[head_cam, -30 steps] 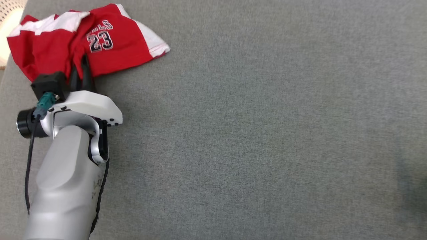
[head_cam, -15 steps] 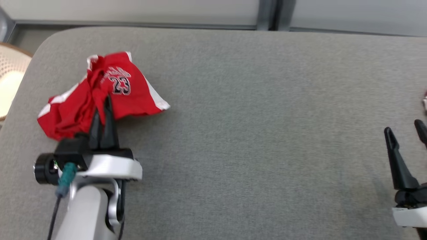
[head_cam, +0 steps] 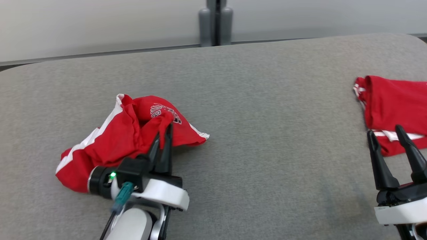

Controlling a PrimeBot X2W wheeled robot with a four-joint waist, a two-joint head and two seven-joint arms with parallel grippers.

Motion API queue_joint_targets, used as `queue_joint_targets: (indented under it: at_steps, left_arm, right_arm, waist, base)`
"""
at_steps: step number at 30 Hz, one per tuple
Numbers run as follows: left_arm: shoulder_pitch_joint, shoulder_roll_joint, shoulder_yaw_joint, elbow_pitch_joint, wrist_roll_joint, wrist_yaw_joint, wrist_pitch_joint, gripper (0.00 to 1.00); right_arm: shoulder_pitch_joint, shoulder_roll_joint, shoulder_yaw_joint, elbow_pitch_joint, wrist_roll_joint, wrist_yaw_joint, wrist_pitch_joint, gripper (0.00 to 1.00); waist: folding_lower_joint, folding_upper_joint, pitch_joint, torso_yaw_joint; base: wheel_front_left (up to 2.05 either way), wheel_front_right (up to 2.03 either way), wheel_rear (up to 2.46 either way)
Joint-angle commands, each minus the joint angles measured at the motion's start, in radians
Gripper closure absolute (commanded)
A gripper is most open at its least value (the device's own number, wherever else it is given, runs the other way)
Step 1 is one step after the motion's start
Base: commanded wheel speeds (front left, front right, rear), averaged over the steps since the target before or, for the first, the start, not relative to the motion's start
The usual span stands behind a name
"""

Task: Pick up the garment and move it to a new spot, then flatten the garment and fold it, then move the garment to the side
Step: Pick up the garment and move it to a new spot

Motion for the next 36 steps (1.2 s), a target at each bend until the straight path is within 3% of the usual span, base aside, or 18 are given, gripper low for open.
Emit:
queue_joint_targets:
  at_steps: [1,9,14,15,16,17,19,24,30,36]
  left_arm:
    - [-0.038,0.003,-0.017,0.023,-0.007,-0.006,-0.003,1.0]
    - [-0.243,-0.004,-0.245,0.235,-0.068,-0.018,0.018,1.0]
    - [-0.348,-0.003,-0.443,0.331,-0.166,-0.016,0.02,1.0]
    - [-0.364,-0.003,-0.472,0.34,-0.187,-0.008,0.01,0.77]
    - [-0.378,-0.004,-0.5,0.351,-0.203,0.002,0.003,0.19]
    - [-0.387,-0.004,-0.524,0.359,-0.222,0.008,-0.006,0.0]
    - [-0.418,-0.003,-0.582,0.366,-0.26,0.031,-0.037,0.0]
    - [-0.441,-0.005,-0.594,0.322,-0.278,0.092,-0.065,0.0]
    - [-0.374,0.02,-0.457,0.193,-0.208,0.164,-0.066,0.0]
    - [-0.252,0.102,-0.283,0.079,-0.172,0.162,-0.066,0.0]
  right_arm:
    - [-0.02,0.002,0.008,0.007,0.012,0.0,-0.008,0.0]
    - [-0.065,0.003,0.047,0.054,0.067,0.0,-0.022,0.0]
    - [-0.09,0.001,0.051,0.083,0.098,0.0,-0.028,0.0]
    - [-0.095,0.003,0.049,0.083,0.101,0.0,-0.028,0.0]
    - [-0.096,0.005,0.047,0.083,0.104,0.0,-0.028,0.0]
    - [-0.096,0.006,0.046,0.082,0.105,0.0,-0.028,0.0]
    - [-0.095,0.003,0.041,0.077,0.103,0.0,-0.028,0.0]
    - [-0.069,-0.011,0.027,0.067,0.084,0.0,-0.029,0.0]
    - [-0.045,-0.026,0.008,0.05,0.06,0.0,-0.029,0.0]
    - [-0.008,-0.031,-0.005,0.04,0.041,0.0,-0.028,0.0]
  waist:
    - [0.0,0.0,0.022,-0.058]
    - [0.0,0.0,0.097,-0.204]
    - [0.0,0.0,0.135,-0.241]
    - [0.0,0.0,0.138,-0.243]
    - [0.0,0.0,0.14,-0.243]
    - [0.0,0.0,0.142,-0.241]
    - [0.0,0.0,0.14,-0.223]
    - [0.0,0.0,0.113,-0.159]
    - [0.0,0.0,0.072,-0.076]
    - [0.0,0.0,0.033,-0.003]
  base:
    - [0.0,0.0,0.0]
    - [0.0,0.0,0.0]
    - [0.0,0.0,0.0]
    - [0.0,0.0,0.0]
    - [0.0,0.0,0.0]
    - [0.0,0.0,0.0]
    - [0.0,0.0,0.0]
    - [0.0,0.0,0.0]
    - [0.0,0.0,0.0]
    - [0.0,0.0,0.0]
